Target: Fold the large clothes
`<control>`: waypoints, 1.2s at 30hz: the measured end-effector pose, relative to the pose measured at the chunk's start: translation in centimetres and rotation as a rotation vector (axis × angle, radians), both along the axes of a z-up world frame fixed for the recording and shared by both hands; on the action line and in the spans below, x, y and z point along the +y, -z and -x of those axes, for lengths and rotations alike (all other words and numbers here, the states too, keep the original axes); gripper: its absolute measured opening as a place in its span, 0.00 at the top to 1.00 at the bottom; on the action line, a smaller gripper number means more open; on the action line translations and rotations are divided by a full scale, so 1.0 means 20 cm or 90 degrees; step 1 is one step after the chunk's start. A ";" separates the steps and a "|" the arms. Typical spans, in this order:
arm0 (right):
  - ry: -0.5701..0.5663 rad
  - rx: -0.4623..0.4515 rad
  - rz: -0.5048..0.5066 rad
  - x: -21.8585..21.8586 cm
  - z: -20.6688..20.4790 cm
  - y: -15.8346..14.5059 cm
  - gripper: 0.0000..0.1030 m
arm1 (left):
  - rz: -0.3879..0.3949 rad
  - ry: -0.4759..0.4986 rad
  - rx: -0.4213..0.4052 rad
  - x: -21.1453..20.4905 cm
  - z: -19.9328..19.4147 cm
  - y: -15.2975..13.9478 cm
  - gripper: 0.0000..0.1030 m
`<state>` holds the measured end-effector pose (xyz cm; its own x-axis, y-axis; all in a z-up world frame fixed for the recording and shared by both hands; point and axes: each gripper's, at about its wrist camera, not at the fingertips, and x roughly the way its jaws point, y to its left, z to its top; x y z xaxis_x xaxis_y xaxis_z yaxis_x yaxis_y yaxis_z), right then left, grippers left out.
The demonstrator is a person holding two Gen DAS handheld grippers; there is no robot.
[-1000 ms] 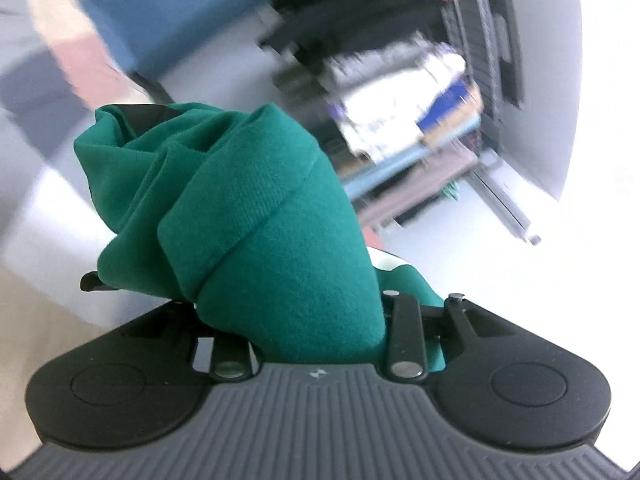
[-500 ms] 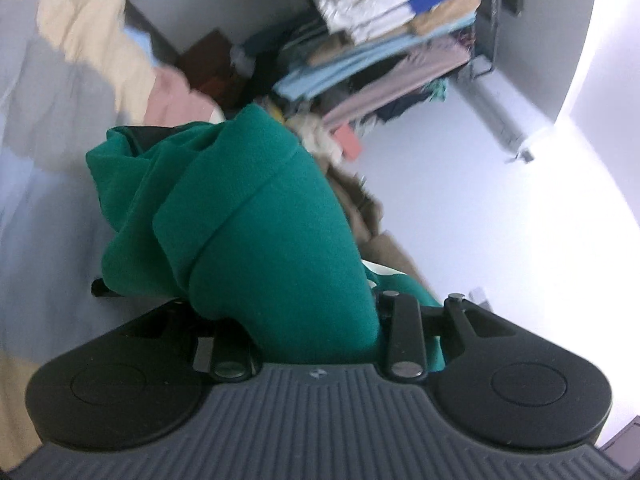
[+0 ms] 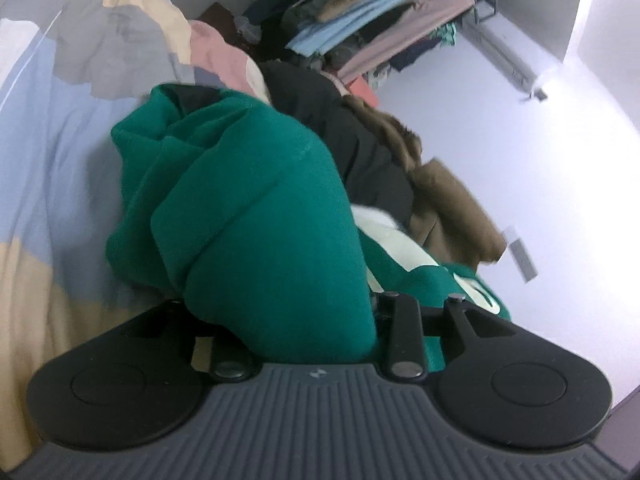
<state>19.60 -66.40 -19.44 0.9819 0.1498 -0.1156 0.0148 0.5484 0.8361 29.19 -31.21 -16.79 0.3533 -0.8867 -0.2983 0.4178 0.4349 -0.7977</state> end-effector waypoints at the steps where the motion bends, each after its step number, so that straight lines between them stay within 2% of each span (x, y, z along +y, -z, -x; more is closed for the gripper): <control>1: 0.002 0.010 -0.005 -0.01 -0.02 0.03 0.58 | -0.009 0.008 0.003 -0.01 0.00 0.03 0.60; 5: 0.002 0.023 -0.044 -0.06 0.01 0.14 0.49 | -0.020 0.012 0.007 0.01 0.04 0.08 0.55; 7: -0.001 0.025 -0.050 -0.07 0.00 0.15 0.48 | -0.026 0.010 0.010 0.01 0.05 0.07 0.53; 9: 0.001 0.028 -0.053 -0.08 0.00 0.13 0.47 | -0.034 0.008 0.014 0.00 0.05 0.05 0.36; 12: 0.012 0.046 -0.048 -0.06 -0.01 0.10 0.41 | -0.059 0.001 0.024 0.03 0.09 0.01 0.17; 14: 0.021 0.069 -0.052 -0.02 0.11 0.14 0.30 | -0.074 -0.010 0.021 0.06 0.13 -0.03 0.14; 20: 0.039 0.122 -0.037 0.06 0.25 0.03 0.29 | -0.138 -0.029 -0.017 0.19 0.27 -0.18 0.13; 26: 0.055 0.117 0.043 0.12 0.48 -0.21 0.27 | -0.198 -0.060 -0.095 0.30 0.43 -0.46 0.13; 29: 0.057 0.102 0.091 0.17 0.53 -0.38 0.27 | -0.232 -0.074 -0.167 0.33 0.56 -0.64 0.13; 30: 0.055 0.090 0.101 0.18 0.56 -0.41 0.27 | -0.240 -0.077 -0.189 0.34 0.59 -0.70 0.13; 36: 0.044 -0.004 0.187 0.32 0.65 -0.79 0.27 | -0.264 -0.105 -0.280 0.41 0.82 -1.03 0.13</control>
<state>6.67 -59.94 -3.58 0.9896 0.0438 -0.1373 0.0552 0.7648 0.6419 12.80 -23.07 3.81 0.6435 -0.6519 -0.4013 0.5696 0.7580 -0.3179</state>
